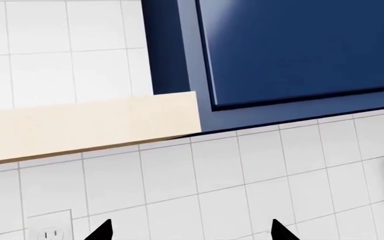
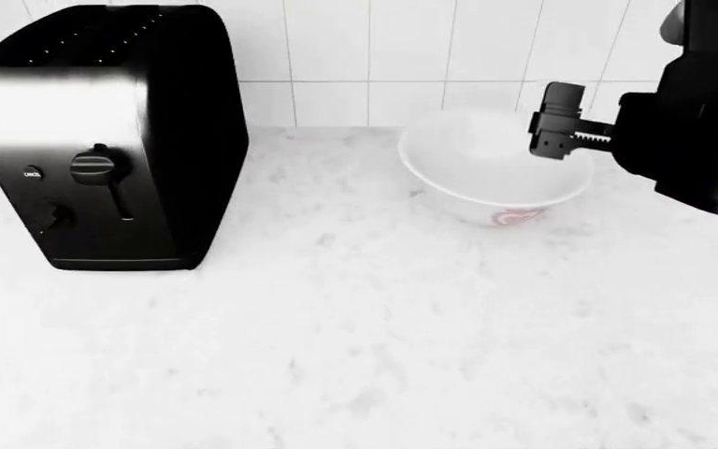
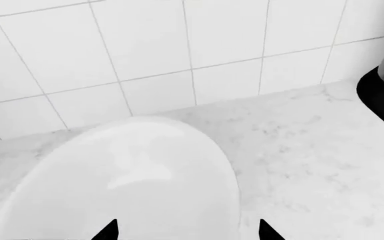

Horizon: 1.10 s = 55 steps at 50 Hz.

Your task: Place the two vegetables and bowl onto the tray for setting up a vegetable dip station.

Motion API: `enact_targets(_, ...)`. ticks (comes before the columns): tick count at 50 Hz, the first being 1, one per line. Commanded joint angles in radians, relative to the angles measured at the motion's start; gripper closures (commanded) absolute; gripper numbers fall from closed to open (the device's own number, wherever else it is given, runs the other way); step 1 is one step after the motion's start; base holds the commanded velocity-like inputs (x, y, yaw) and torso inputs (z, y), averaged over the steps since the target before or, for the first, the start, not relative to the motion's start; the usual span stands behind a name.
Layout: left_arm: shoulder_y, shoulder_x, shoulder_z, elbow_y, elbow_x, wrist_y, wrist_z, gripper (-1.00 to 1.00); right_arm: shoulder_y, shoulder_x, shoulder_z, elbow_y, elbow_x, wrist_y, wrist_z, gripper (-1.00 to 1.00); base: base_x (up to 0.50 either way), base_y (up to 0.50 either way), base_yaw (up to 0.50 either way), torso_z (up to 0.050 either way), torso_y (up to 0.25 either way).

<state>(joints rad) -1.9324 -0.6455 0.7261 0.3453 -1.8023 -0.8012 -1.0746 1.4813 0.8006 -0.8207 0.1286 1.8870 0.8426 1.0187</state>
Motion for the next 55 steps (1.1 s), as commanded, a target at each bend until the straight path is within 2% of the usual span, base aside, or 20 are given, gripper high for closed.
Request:
enact_targets(1,0.002,0.001,0.0,0.001,0.0,0.001,0.001,-1.0,-0.034,0.001,-0.011,0.025,-0.009,-0.011,-0.011,-1.0,0.0,0.0,0.0,0.0,0.0)
enact_targets(53,0.001,0.009,0.003,0.002,-0.003,0.001,0.0,-1.0,-0.132,-0.024,-0.029,0.085,-0.06,-0.072,-0.11,-1.0,0.0,0.0,0.0,0.0,0.0)
enact_targets(54,0.001,0.009,0.002,0.002,-0.004,0.001,0.0,-1.0,-0.134,-0.023,-0.026,0.084,-0.06,-0.078,-0.112,1.0,0.0,0.0,0.0,0.0,0.0)
enact_targets(55,0.001,0.009,0.002,0.002,-0.003,0.002,0.001,-1.0,-0.136,-0.022,-0.02,0.079,-0.057,-0.086,-0.111,1.0,0.0,0.0,0.0,0.0,0.0)
